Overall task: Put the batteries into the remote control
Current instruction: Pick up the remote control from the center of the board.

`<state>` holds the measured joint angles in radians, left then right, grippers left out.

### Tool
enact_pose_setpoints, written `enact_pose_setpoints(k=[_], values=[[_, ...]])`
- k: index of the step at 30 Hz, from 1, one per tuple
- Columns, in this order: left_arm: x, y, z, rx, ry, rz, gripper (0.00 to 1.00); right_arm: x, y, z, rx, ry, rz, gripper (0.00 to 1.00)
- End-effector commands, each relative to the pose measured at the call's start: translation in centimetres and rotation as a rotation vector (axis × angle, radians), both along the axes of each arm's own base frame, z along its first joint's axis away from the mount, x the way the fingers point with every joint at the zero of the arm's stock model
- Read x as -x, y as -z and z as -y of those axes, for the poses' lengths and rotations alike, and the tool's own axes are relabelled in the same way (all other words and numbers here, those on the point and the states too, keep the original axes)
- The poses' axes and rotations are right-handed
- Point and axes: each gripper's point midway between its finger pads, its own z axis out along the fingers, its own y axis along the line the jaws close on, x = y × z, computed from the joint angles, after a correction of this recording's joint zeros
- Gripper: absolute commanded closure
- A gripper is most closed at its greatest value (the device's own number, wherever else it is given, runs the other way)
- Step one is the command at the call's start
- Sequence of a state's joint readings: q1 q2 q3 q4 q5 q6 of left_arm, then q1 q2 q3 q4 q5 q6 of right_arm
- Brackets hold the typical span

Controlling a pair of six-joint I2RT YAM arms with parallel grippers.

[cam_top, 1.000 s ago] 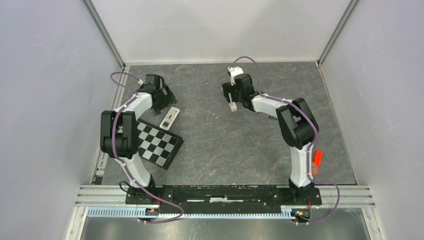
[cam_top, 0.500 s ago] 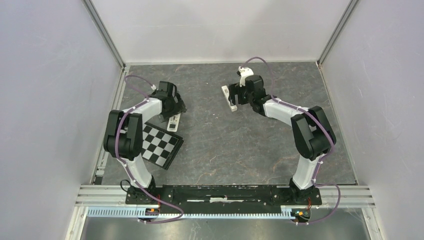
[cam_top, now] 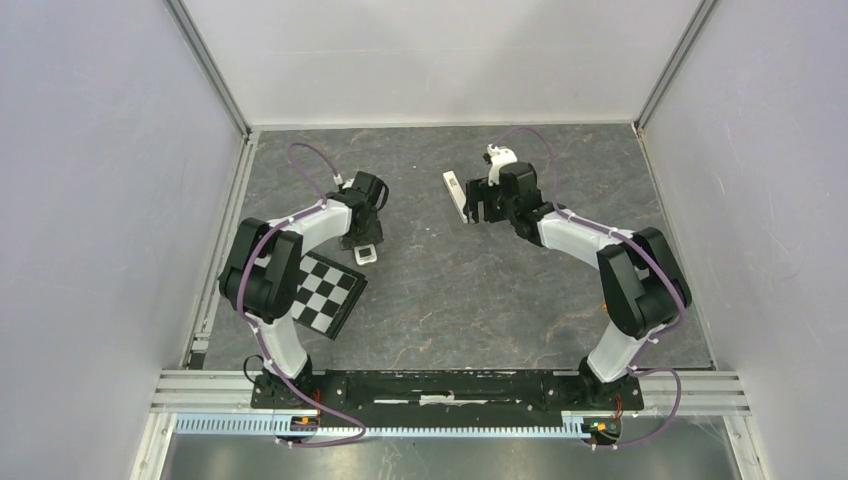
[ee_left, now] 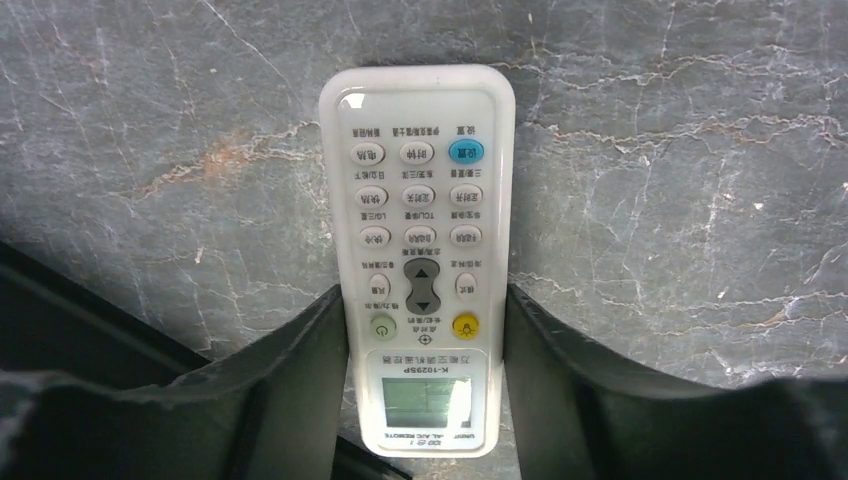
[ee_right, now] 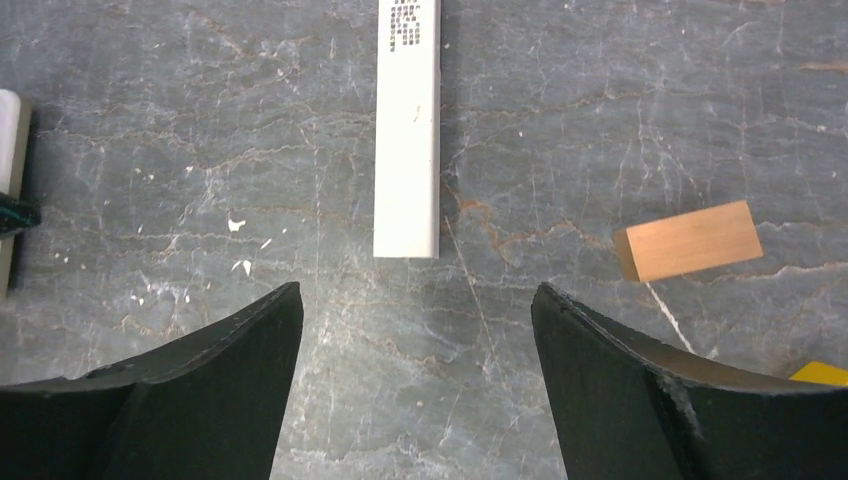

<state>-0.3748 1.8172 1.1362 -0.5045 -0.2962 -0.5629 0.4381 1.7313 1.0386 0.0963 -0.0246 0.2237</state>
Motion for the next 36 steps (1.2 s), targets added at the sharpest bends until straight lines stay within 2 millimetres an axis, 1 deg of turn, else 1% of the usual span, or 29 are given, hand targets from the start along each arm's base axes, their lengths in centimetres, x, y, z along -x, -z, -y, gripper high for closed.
enact_pose_setpoints(k=[1,3,4,5,6,8,10,12,13,15,17,18,19,21,23,25,27,29,32,35,36], values=[[0.7,0.3,0.2,-0.020,0.015,-0.031,0.47,1.2,-2.3,-0.5,-0.079,-0.016,0.026,0.12],[0.6,-0.4,2.3,0.078,0.070,-0.021,0.55,2.2,-2.6,-0.7,-0.104,-0.040,0.023,0.12],[0.8,-1.0,3.8,0.154,0.117,-0.021,0.60,2.7,-2.9,-0.8,-0.115,-0.056,0.024,0.12],[0.9,-1.9,5.5,0.242,0.171,-0.014,0.61,3.3,-2.9,-1.0,-0.129,-0.078,0.018,0.12],[1.1,-2.8,7.2,0.327,0.226,-0.010,0.62,3.8,-3.4,-1.3,-0.148,-0.101,0.025,0.11],[1.9,-5.2,10.7,0.512,0.365,0.002,0.63,5.1,-4.0,-1.9,-0.197,-0.149,0.027,0.11],[3.2,-7.6,13.8,0.685,0.502,-0.003,0.65,6.4,-5.6,-2.9,-0.279,-0.212,0.053,0.09],[4.4,-9.6,15.7,0.792,0.609,0.009,0.68,8.1,-7.3,-4.1,-0.381,-0.292,0.081,0.09],[4.9,-10.4,16.3,0.832,0.649,0.023,0.69,8.9,-8.7,-4.7,-0.432,-0.339,0.116,0.09],[5.9,-12.4,17.4,0.934,0.722,0.050,0.69,10.2,-10.5,-5.1,-0.516,-0.381,0.167,0.09],[7.1,-14.5,18.2,1.031,0.790,0.073,0.70,11.4,-12.0,-5.3,-0.580,-0.425,0.218,0.09],[7.6,-15.2,18.4,1.060,0.813,0.079,0.70,11.9,-13.0,-5.5,-0.600,-0.455,0.255,0.09],[8.2,-16.0,18.4,1.088,0.836,0.081,0.70,12.4,-13.6,-5.6,-0.610,-0.486,0.280,0.09],[9.6,-17.4,18.5,1.138,0.887,0.082,0.70,13.4,-15.0,-5.8,-0.608,-0.561,0.336,0.09],[11.0,-18.6,18.4,1.186,0.927,0.074,0.69,14.9,-16.5,-6.1,-0.602,-0.668,0.411,0.10],[12.4,-19.7,18.2,1.227,0.972,0.059,0.69,16.8,-17.9,-6.2,-0.570,-0.796,0.513,0.10],[13.8,-20.9,17.9,1.256,1.025,0.060,0.69,18.3,-18.5,-6.2,-0.509,-0.907,0.611,0.10],[14.9,-21.5,17.6,1.280,1.074,0.057,0.68,19.1,-18.6,-6.1,-0.433,-0.984,0.702,0.10],[15.8,-22.0,17.3,1.303,1.114,0.039,0.68,20.1,-18.7,-6.3,-0.342,-1.119,0.831,0.10],[16.6,-22.4,17.2,1.326,1.150,0.020,0.68,19.9,-18.9,-7.0,-0.308,-1.199,0.879,0.11],[17.0,-22.5,17.2,1.332,1.170,0.016,0.69,19.5,-19.0,-7.3,-0.296,-1.214,0.888,0.11]])
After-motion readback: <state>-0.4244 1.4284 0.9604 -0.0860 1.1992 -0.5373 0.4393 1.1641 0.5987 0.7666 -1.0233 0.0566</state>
